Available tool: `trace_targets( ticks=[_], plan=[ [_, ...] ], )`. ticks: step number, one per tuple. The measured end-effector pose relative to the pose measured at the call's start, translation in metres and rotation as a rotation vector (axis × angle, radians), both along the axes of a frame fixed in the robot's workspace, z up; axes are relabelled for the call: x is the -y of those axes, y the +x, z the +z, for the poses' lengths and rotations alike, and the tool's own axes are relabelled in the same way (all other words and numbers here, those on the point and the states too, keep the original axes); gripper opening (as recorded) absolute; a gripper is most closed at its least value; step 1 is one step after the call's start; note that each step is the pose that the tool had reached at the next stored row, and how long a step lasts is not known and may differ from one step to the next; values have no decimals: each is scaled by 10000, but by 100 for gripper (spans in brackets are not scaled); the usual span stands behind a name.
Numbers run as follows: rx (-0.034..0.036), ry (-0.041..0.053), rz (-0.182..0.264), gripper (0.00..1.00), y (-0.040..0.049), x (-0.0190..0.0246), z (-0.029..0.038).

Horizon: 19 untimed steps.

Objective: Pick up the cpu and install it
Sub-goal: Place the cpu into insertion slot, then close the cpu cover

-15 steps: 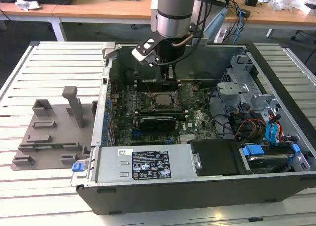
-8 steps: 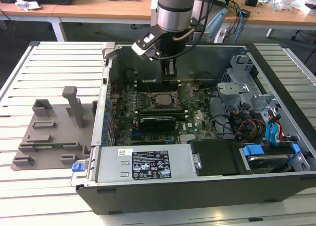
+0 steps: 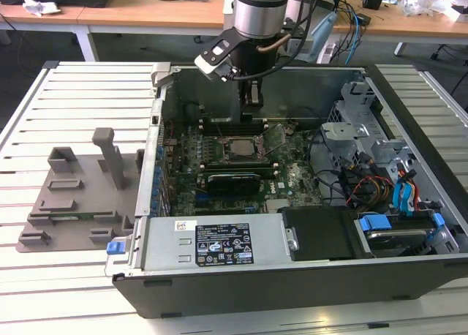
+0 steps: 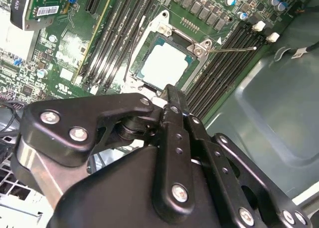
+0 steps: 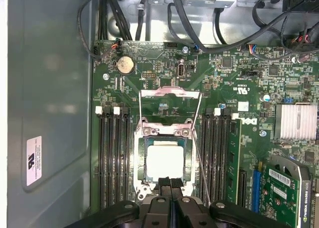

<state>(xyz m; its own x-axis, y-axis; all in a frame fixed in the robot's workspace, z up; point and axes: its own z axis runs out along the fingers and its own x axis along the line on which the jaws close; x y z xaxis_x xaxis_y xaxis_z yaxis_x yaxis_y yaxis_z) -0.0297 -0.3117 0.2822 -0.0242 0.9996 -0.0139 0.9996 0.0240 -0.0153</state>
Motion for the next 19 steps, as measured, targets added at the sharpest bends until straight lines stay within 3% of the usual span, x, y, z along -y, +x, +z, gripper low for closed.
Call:
trace_targets(
  ticks=[9, 13, 19],
  plan=[
    [-2, 7, 1, 11, 13, 1, 2],
    [-2, 7, 0, 11, 87, 0, 1],
    [-2, 7, 0, 11, 313, 0, 1]
  ],
)
